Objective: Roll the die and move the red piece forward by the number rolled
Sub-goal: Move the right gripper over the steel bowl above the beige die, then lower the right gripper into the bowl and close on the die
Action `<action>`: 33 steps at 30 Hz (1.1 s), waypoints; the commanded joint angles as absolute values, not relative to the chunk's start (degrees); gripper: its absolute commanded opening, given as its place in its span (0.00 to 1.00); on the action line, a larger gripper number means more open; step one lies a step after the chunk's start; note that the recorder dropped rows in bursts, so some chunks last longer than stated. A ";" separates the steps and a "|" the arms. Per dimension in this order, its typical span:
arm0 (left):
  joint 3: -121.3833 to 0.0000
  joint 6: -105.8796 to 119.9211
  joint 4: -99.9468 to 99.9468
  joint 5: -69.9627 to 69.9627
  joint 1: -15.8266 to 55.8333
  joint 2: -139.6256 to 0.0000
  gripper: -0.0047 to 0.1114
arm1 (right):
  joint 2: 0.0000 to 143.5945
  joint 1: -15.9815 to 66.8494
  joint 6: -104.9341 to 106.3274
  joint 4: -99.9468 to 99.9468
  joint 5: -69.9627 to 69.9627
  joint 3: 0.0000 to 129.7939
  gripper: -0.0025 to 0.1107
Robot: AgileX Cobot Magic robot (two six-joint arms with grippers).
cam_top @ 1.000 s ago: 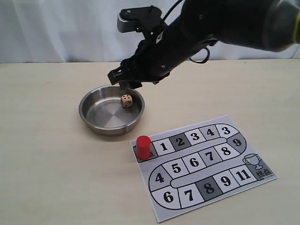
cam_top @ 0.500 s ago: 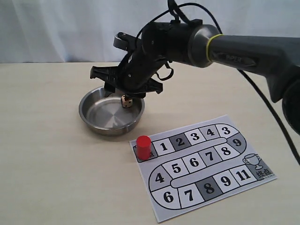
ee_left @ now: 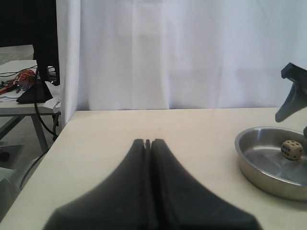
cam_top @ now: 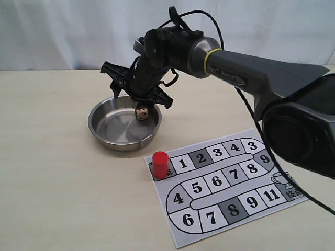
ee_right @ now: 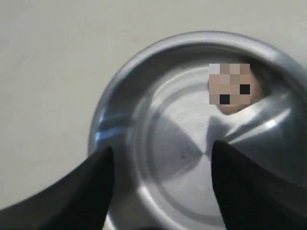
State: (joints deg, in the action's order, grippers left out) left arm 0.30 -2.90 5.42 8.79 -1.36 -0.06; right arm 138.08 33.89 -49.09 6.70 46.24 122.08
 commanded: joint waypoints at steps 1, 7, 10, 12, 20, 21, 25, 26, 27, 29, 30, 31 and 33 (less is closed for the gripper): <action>0.00 -3.03 5.35 8.25 -1.36 0.00 0.04 | 140.68 33.35 -54.72 0.00 49.60 123.93 0.52; 0.00 -3.03 5.35 8.25 -1.36 0.00 0.04 | 142.51 33.35 -55.26 -2.20 45.08 123.93 0.52; 0.00 -3.03 5.35 8.25 -1.36 0.00 0.04 | 142.60 33.35 -56.35 -2.20 43.88 123.93 0.52; 0.00 -3.03 5.35 8.15 -1.36 0.00 0.04 | 142.60 33.35 -56.35 -2.20 43.62 123.93 0.52; 0.00 -3.03 5.35 8.15 -1.36 0.00 0.04 | 144.62 33.35 -56.58 -2.43 42.83 123.93 0.52; 0.00 -3.03 5.35 8.15 -1.36 0.00 0.04 | 144.88 33.35 -56.58 -2.43 42.84 123.93 0.52; 0.00 -3.03 5.35 8.15 -1.36 0.00 0.04 | 144.86 33.14 -58.54 -2.43 42.68 123.93 0.52; 0.00 -3.03 5.35 8.15 -1.36 0.00 0.04 | 144.85 32.98 -59.48 -2.58 42.54 123.93 0.52; 0.00 -3.03 5.35 8.15 -1.36 0.00 0.04 | 144.85 32.83 -59.60 -2.58 42.30 123.93 0.52; 0.00 -3.03 5.35 8.15 -1.36 0.00 0.04 | 144.85 32.83 -60.13 -2.58 42.43 123.93 0.52; 0.00 -3.03 5.35 8.15 -1.36 0.00 0.04 | 144.98 32.83 -60.75 -2.58 42.43 123.93 0.52; 0.00 -3.03 5.35 8.15 -1.36 0.00 0.04 | 145.12 32.83 -61.06 -2.58 42.55 123.93 0.52; 0.00 -3.03 5.35 8.15 -1.36 0.00 0.04 | 145.41 32.83 -62.13 -2.58 42.55 123.93 0.52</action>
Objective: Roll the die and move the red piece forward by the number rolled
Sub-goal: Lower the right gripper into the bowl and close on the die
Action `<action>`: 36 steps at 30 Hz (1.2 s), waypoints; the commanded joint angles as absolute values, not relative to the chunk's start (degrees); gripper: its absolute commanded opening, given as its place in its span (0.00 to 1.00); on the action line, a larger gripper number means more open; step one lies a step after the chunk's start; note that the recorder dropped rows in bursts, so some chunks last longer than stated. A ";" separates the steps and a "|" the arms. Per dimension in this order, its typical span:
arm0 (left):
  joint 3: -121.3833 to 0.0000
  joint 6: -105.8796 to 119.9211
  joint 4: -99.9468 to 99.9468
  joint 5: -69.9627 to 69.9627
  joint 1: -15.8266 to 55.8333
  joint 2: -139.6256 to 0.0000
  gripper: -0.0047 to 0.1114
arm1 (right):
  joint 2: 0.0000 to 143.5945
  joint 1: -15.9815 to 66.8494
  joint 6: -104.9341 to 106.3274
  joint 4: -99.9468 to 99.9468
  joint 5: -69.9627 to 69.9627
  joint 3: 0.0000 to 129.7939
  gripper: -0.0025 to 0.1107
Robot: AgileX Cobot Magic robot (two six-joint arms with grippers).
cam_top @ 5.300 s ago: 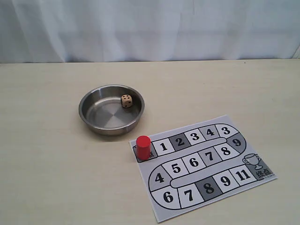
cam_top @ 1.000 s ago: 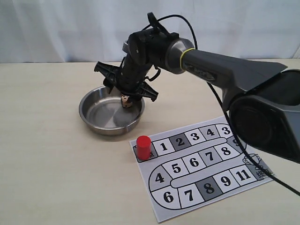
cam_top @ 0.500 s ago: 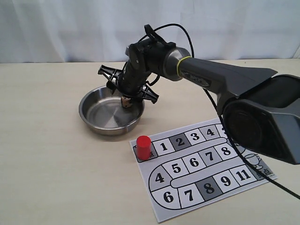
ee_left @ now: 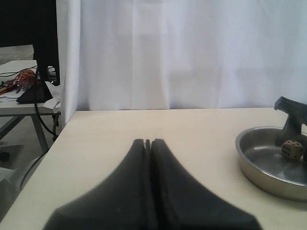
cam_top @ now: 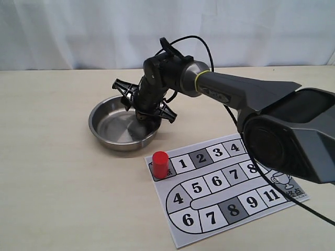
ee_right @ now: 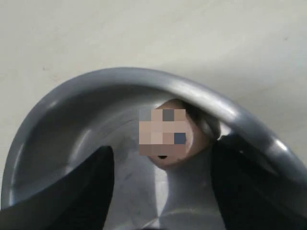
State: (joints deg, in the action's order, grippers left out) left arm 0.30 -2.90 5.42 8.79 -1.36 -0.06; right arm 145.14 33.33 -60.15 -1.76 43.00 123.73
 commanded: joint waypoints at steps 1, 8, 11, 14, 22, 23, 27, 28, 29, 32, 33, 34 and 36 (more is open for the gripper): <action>0.00 -3.03 5.35 8.15 -1.36 0.00 0.04 | 145.62 32.83 -62.60 -2.58 42.64 123.93 0.52; 0.00 -3.03 5.24 8.14 -1.36 0.00 0.04 | 145.65 32.72 -64.06 -2.58 44.14 123.93 0.52; 0.00 -3.03 5.24 8.14 -1.36 0.00 0.04 | 145.42 32.74 -64.21 -2.58 44.13 123.93 0.52; 0.00 -3.03 5.24 8.14 -1.36 0.00 0.04 | 145.28 32.71 -65.55 -3.74 43.80 123.93 0.52; 0.00 -3.03 5.24 8.14 -1.36 0.00 0.04 | 145.25 32.71 -69.70 -7.28 43.65 123.93 0.52; 0.00 -3.03 5.24 8.14 -1.36 0.00 0.04 | 145.25 32.71 -69.86 -7.28 43.64 123.93 0.52; 0.00 -3.03 5.24 8.14 -1.36 0.00 0.04 | 145.25 32.71 -69.86 -7.28 43.97 123.93 0.40; 0.00 -3.03 5.24 8.14 -1.36 0.00 0.04 | 145.25 32.71 -69.86 -7.28 43.97 123.93 0.37; 0.00 -3.03 5.24 8.14 -1.36 0.00 0.04 | 145.25 32.71 -69.86 -7.28 43.97 123.93 0.35; 0.00 -3.03 5.35 8.14 -1.36 0.00 0.04 | 145.36 32.71 -69.86 -7.28 43.97 123.93 0.35; 0.00 -3.03 5.35 8.14 -1.36 0.00 0.04 | 145.46 32.71 -69.86 -7.28 43.97 123.93 0.35; 0.00 -3.03 5.35 8.14 -1.36 0.00 0.04 | 145.47 32.71 -69.86 -7.28 43.97 123.93 0.34; 0.00 -3.03 5.35 8.14 -1.36 0.00 0.04 | 145.47 32.82 -69.59 -7.28 43.33 123.93 0.33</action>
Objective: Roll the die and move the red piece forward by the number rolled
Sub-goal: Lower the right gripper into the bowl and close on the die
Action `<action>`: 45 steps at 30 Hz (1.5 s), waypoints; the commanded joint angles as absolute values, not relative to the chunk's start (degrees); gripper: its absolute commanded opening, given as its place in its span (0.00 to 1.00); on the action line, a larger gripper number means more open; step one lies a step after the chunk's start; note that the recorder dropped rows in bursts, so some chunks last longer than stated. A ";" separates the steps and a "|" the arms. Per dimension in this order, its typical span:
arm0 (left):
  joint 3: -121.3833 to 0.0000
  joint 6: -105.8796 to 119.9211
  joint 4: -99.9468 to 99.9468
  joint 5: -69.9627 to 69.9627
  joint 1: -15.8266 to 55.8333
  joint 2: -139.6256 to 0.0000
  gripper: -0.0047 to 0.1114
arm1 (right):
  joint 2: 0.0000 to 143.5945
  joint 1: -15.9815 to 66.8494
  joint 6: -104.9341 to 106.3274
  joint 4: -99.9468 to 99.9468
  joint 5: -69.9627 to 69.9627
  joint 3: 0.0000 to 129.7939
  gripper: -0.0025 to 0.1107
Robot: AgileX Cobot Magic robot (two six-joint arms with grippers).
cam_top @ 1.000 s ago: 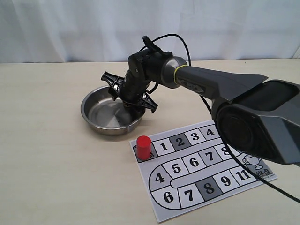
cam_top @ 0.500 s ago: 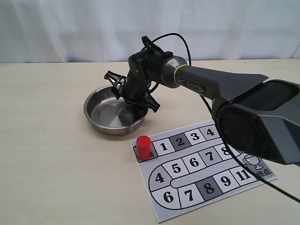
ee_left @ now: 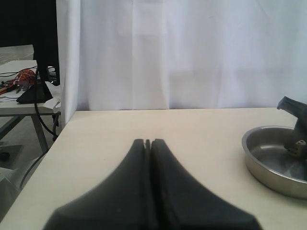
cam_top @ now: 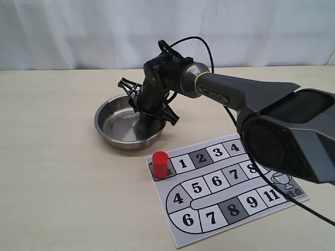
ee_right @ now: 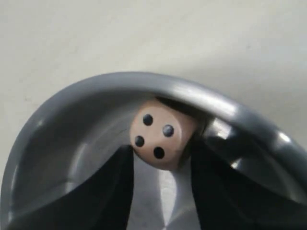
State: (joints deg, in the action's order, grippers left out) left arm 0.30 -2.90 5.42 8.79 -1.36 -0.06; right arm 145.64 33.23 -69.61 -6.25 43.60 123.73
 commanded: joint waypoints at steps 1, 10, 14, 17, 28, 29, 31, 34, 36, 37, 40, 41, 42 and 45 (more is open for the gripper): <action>0.00 -3.03 5.35 8.14 -1.36 0.00 0.04 | 145.47 32.82 -69.27 -6.87 42.44 123.93 0.28; 0.00 -3.03 5.35 8.14 -1.36 0.00 0.04 | 145.13 33.33 -63.54 -3.92 40.99 123.93 0.37; 0.00 -3.03 5.35 8.14 -1.36 0.00 0.04 | 144.69 33.42 -63.13 -4.13 40.69 123.93 0.54; 0.00 -3.03 5.36 8.24 -1.36 0.00 0.04 | 144.10 33.32 -62.77 -6.01 42.78 123.93 0.55; 0.00 -3.03 5.36 8.24 -1.36 0.00 0.04 | 144.53 33.32 -64.22 -16.95 42.54 123.93 0.55; 0.00 -3.03 5.36 8.24 -1.36 0.00 0.04 | 144.53 33.32 -64.22 -17.21 42.06 123.93 0.55; 0.00 -3.03 5.36 8.24 -1.36 0.00 0.04 | 144.53 33.32 -64.61 -17.21 41.01 123.93 0.55; 0.00 -3.03 5.36 8.24 -1.36 0.00 0.04 | 144.89 33.45 -65.77 -17.21 40.31 123.93 0.55; 0.00 -3.03 5.36 8.24 -1.36 0.00 0.04 | 145.27 33.45 -65.77 -16.95 40.17 123.93 0.55; 0.00 -3.03 5.36 8.24 -1.36 0.00 0.04 | 145.52 33.45 -65.77 -16.87 40.29 123.93 0.55; 0.00 -3.03 5.36 8.24 -1.36 0.00 0.04 | 146.36 33.45 -65.77 -16.82 39.88 123.93 0.55; 0.00 -3.03 5.36 8.24 -1.36 0.00 0.04 | 146.47 33.45 -65.77 -16.72 39.31 123.93 0.55; 0.00 -3.03 5.36 8.24 -1.36 0.00 0.04 | 146.61 33.45 -65.67 -16.15 38.85 123.93 0.55; 0.00 -3.03 5.36 8.12 -1.36 0.00 0.04 | 146.61 33.45 -65.55 -15.39 37.08 123.93 0.55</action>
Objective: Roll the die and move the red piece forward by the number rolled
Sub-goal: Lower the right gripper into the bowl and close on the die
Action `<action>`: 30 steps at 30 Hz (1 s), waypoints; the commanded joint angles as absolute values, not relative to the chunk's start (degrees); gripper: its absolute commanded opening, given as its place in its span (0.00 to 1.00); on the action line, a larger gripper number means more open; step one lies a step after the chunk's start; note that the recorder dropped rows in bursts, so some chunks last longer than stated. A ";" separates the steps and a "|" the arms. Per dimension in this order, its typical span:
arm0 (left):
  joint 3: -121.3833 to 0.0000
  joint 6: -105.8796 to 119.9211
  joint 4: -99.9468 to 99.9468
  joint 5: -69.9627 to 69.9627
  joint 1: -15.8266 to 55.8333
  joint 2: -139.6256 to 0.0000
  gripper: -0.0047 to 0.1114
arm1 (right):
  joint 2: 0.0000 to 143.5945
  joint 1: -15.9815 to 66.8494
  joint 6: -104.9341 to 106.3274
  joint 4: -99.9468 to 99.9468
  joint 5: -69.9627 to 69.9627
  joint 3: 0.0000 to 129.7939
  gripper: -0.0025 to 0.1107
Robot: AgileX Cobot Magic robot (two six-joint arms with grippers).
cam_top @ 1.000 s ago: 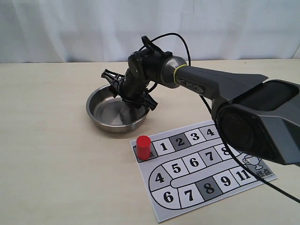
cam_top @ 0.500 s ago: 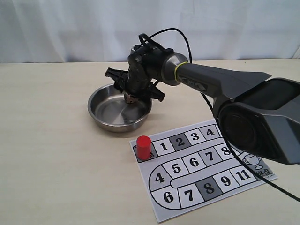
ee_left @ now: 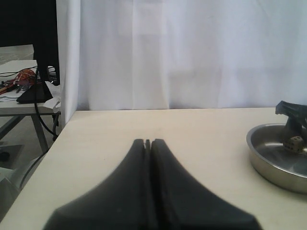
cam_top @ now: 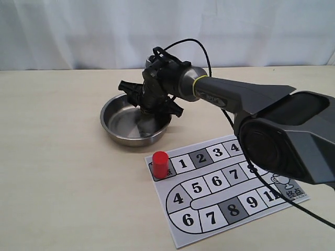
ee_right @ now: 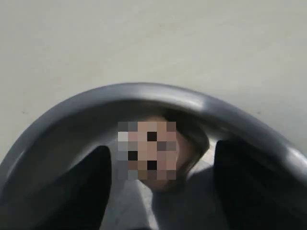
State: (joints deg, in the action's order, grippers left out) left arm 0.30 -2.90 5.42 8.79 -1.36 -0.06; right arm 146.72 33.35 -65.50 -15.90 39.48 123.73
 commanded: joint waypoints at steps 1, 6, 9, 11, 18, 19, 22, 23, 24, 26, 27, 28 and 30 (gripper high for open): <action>0.00 -3.03 5.36 8.12 -1.36 0.00 0.04 | 146.61 33.45 -65.55 -15.39 36.65 123.93 0.55; 0.00 -3.03 5.36 8.12 -1.36 0.00 0.04 | 147.25 33.45 -65.55 -15.97 35.87 123.93 0.55; 0.00 -3.03 5.36 8.12 -1.36 0.00 0.04 | 147.71 33.45 -64.90 -15.93 35.87 123.93 0.55; 0.00 -3.03 5.36 8.12 -1.36 0.00 0.04 | 147.80 33.45 -64.90 -15.93 35.87 123.93 0.55; 0.00 -3.03 5.36 8.12 -1.36 0.00 0.04 | 147.91 33.45 -64.90 -17.94 34.55 123.93 0.55; 0.00 -3.03 5.36 8.12 -1.36 0.00 0.04 | 147.91 33.45 -64.90 -18.51 34.55 123.93 0.55; 0.00 -3.03 5.36 8.12 -1.36 0.00 0.04 | 147.91 33.45 -64.90 -18.51 34.55 123.93 0.55; 0.00 -3.03 5.36 8.12 -1.36 0.00 0.04 | 147.91 33.45 -64.90 -18.91 34.55 123.93 0.55; 0.00 -3.03 5.36 8.12 -1.36 0.00 0.04 | 147.91 33.45 -64.90 -18.91 34.55 123.93 0.55; 0.00 -3.03 5.25 8.24 -1.36 0.00 0.04 | 147.91 33.45 -64.90 -18.92 34.55 123.93 0.54; 0.00 -3.03 5.25 8.24 -1.36 0.00 0.04 | 147.91 33.45 -64.90 -18.92 34.55 123.93 0.51; 0.00 -3.03 5.25 8.24 -1.36 0.00 0.04 | 147.91 33.45 -64.90 -18.92 34.55 123.93 0.46; 0.00 -3.03 5.25 8.24 -1.36 0.00 0.04 | 147.91 33.45 -64.90 -18.92 34.55 123.93 0.40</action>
State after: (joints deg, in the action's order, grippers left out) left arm 0.30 -2.90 5.42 8.79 -1.36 -0.06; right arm 147.76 33.35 -65.28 -18.09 34.92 123.73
